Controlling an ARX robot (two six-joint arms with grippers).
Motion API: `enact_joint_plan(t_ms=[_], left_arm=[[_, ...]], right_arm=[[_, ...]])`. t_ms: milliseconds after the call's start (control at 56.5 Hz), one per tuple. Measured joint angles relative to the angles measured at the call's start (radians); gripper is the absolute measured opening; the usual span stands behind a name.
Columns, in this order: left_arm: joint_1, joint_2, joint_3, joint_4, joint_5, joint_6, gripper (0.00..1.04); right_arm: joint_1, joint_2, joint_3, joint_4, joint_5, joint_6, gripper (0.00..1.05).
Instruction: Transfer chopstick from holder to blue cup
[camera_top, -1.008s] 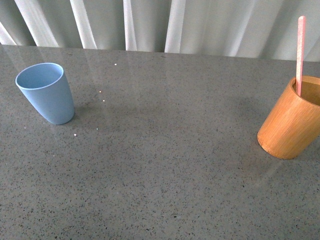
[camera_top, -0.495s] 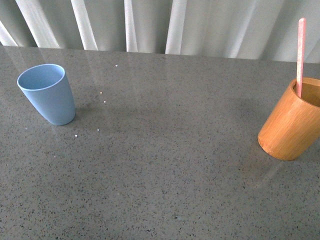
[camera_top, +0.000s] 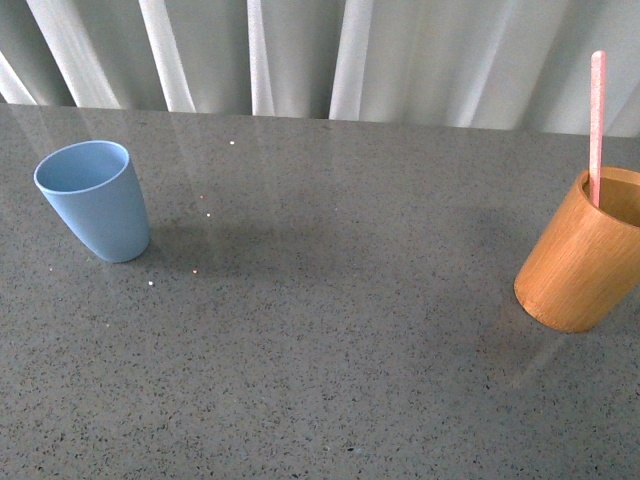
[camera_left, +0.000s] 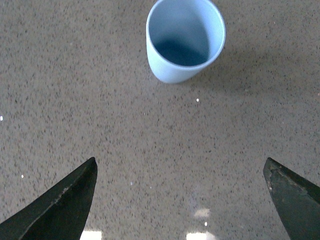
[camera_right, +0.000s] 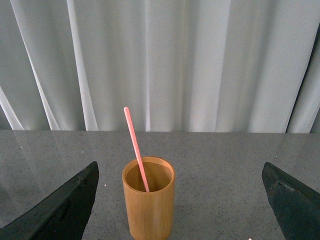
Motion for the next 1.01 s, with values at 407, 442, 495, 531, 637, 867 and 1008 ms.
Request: enact_joint_plan(t_ms=[407,442,495,531,637,867,1008], left_arm=[[-0.074,0.304,0.198,0.052,-0.068,0.031,0.98],[-0.069,0.333,0.216,0.058,-0.08,0.031,0.98],[-0.062,0.36,0.231,0.063,-0.085,0.033,0.98],[-0.056,0.379,0.243,0.064,-0.088,0.034,0.98],[-0.04,0.432,0.279,0.073,-0.105,0.038,0.98],[-0.016,0.513,0.353,0.08,-0.13,0.047,0.98],[-0.014,0.542,0.366,0.084,-0.138,0.052,0.98]], right_arm=[[0.0,0.0,0.0,0.0,0.0,0.0,0.95],[0.0,0.0,0.0,0.0,0.0,0.0,0.95],[0.0,0.0,0.0,0.0,0.0,0.0,0.95],[0.0,0.0,0.0,0.0,0.0,0.0,0.95],[0.0,0.0,0.0,0.0,0.0,0.0,0.95],[0.0,0.0,0.0,0.0,0.0,0.0,0.95],[0.0,0.0,0.0,0.0,0.0,0.0,0.95]])
